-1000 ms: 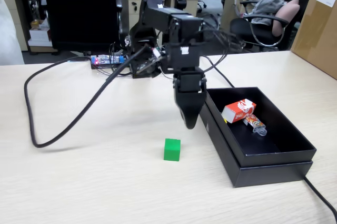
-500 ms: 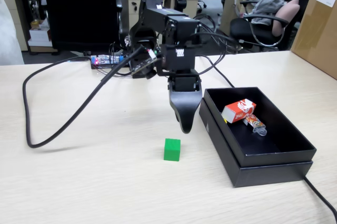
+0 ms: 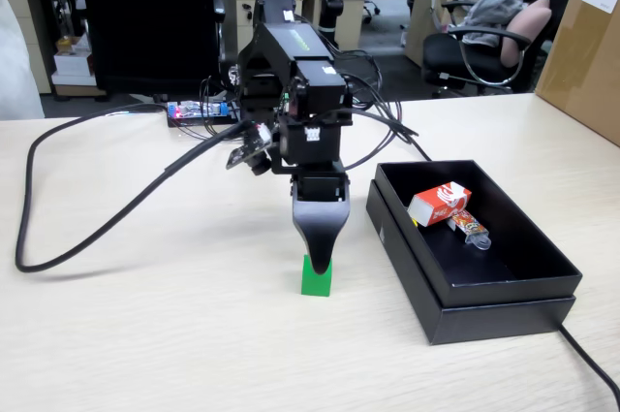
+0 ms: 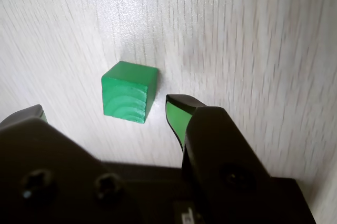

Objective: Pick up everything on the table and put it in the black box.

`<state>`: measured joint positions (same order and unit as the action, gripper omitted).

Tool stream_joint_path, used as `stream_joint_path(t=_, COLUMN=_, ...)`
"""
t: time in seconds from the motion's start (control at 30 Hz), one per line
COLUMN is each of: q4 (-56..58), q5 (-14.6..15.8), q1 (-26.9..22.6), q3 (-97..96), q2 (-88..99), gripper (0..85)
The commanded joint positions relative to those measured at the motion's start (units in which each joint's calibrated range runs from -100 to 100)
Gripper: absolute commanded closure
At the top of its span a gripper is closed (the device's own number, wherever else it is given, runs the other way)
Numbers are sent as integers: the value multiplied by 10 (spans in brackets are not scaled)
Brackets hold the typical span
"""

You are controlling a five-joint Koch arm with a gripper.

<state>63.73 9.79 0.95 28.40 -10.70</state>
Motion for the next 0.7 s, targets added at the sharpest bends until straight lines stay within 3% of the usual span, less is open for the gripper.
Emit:
stream_joint_path(t=0.0, q4=-30, q5=-4, q1=2, q3=6, q2=14, gripper=402)
stream_joint_path(t=0.47, q4=-62, q5=-14, q1=3, q3=-33, q2=-9, gripper=411)
stream_joint_path(t=0.6, q4=-62, q5=-15, q1=3, q3=-34, q2=-14, gripper=446)
stream_joint_path(t=0.67, q4=-63, q5=-15, q1=5, q3=-32, q2=-15, gripper=503)
